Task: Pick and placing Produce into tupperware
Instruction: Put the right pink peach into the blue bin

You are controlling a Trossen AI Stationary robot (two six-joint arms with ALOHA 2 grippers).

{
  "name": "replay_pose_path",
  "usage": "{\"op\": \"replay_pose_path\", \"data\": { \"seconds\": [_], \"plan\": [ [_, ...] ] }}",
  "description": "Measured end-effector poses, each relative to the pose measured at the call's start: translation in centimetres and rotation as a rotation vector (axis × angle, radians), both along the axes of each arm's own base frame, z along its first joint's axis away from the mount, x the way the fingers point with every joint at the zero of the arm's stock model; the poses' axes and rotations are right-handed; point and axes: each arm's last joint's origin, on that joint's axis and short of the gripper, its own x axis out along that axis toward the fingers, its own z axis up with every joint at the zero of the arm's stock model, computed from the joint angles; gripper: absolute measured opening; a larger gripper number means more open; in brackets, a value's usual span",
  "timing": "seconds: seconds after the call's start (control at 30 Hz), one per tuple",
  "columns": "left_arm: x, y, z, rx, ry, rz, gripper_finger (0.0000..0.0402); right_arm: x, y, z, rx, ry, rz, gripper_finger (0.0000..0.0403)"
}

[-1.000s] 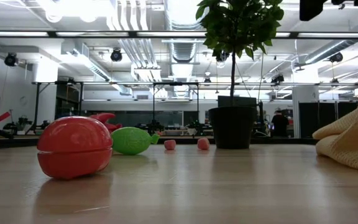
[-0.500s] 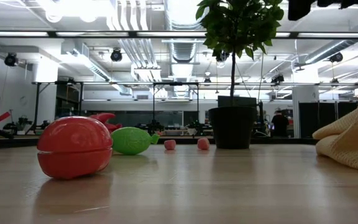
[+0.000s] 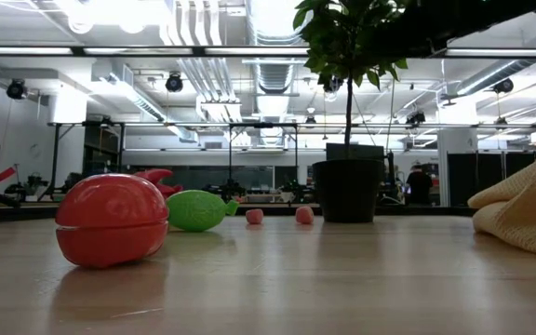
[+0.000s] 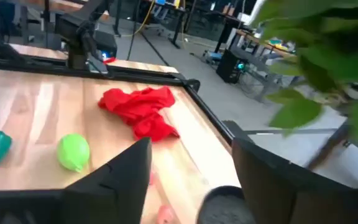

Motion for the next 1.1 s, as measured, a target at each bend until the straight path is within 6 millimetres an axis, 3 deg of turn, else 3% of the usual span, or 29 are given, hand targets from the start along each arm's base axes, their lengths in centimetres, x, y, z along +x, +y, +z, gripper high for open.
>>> {"op": "replay_pose_path", "data": {
  "seconds": [0.23, 0.4, 0.63, 0.9, 1.1],
  "plan": [
    [0.0, 0.0, -0.1, 0.002, 0.002, 0.000, 0.0109, 1.0, 2.3, 0.4, 0.051, 0.042, 0.069, 0.0277],
    [0.0, 0.0, -0.1, 0.001, 0.002, 0.000, 0.0109, 0.8, 3.1, -1.0, 0.244, 0.110, 0.017, 0.0286],
    [0.0, 0.0, -0.1, 0.002, 0.002, 0.001, 0.0109, 2.8, 3.7, -5.2, 0.318, 0.190, -0.069, 0.0273],
    [0.0, 0.0, -0.1, 0.002, 0.003, 0.001, 0.0109, 6.0, 3.9, -10.0, 0.206, 0.165, -0.266, 0.0263],
    [0.0, 0.0, -0.1, -0.001, 0.003, 0.001, 0.0109, 8.9, 3.6, -12.0, 0.225, 0.155, -0.315, 0.0264]
  ]
}}
